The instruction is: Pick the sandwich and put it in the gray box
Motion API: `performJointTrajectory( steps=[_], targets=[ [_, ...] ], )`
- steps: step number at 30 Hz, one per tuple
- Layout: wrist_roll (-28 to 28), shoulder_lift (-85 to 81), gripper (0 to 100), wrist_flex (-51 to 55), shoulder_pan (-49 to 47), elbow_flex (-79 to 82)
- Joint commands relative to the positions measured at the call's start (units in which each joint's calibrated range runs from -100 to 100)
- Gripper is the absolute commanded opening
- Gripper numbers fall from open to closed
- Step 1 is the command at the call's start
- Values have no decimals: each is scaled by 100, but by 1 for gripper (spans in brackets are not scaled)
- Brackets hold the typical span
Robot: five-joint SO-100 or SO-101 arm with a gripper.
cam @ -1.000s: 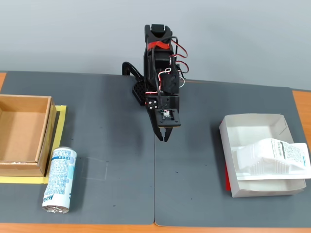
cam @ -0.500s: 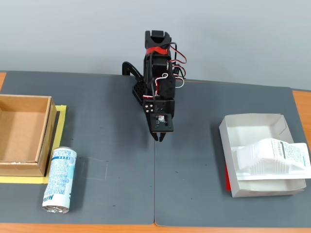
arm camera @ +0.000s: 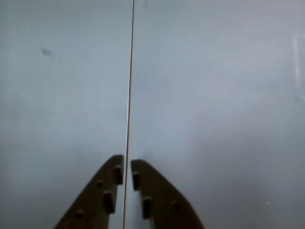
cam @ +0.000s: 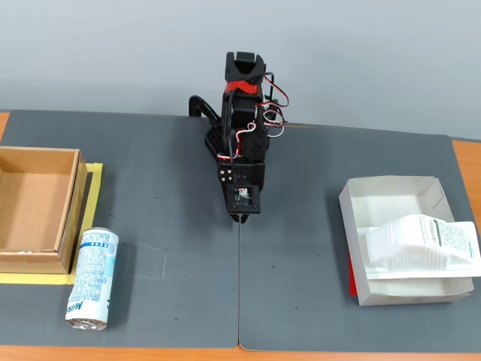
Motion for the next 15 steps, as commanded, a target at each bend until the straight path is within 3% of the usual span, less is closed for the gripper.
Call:
performJointTrajectory(
  steps=[1,15],
  targets=[
    [3,-78,2,-38,23,-39],
    [-2,-688,2,31,23,160]
  ],
)
